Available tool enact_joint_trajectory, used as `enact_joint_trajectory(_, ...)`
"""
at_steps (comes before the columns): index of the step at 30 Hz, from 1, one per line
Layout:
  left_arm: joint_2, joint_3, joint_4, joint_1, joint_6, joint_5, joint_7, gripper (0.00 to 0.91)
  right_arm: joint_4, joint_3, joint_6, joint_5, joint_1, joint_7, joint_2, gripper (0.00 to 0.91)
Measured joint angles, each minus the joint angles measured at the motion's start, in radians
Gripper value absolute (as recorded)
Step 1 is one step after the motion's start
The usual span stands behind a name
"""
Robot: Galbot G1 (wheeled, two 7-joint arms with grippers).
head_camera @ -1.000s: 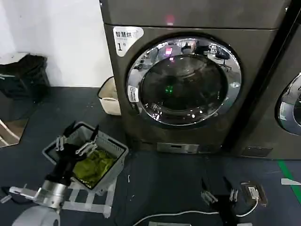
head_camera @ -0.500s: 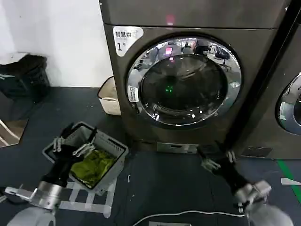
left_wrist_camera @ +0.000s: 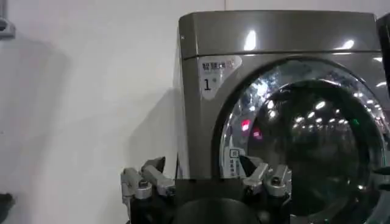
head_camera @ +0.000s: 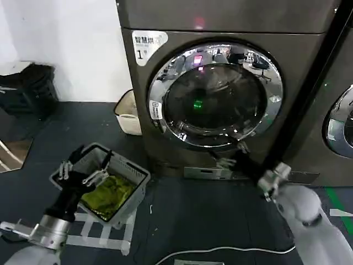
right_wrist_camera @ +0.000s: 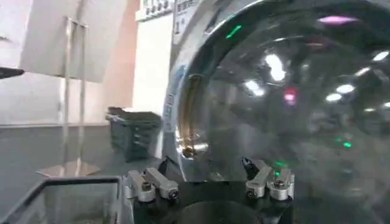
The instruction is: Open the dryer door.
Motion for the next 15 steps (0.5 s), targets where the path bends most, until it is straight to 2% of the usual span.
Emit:
enact_joint_trajectory(5, -0.003, 0.002, -0.015, 0.004, 0.018, -0.010, 0.002, 0.907, -0.098, -0.089, 0.012, -0.008, 0.113, -0.007, 0.038, 0.907)
enact_joint_trajectory(7, 0.000, 0.004, -0.015, 0.004, 0.018, -0.008, 0.004, 0.907, -0.137, -0.119, -0.002, -0.006, 0.157, -0.006, 0.056, 0.907)
enact_joint_trajectory(11, 0.001, 0.001, -0.019, 0.009, 0.014, -0.002, 0.008, 0.907, -0.217, -0.173, 0.030, -0.052, 0.241, -0.032, 0.097, 0.907)
enact_joint_trajectory(15, -0.001, -0.002, -0.025, 0.016, 0.016, 0.011, 0.011, 0.907, -0.281, -0.212, 0.026, -0.078, 0.306, -0.031, 0.128, 0.907)
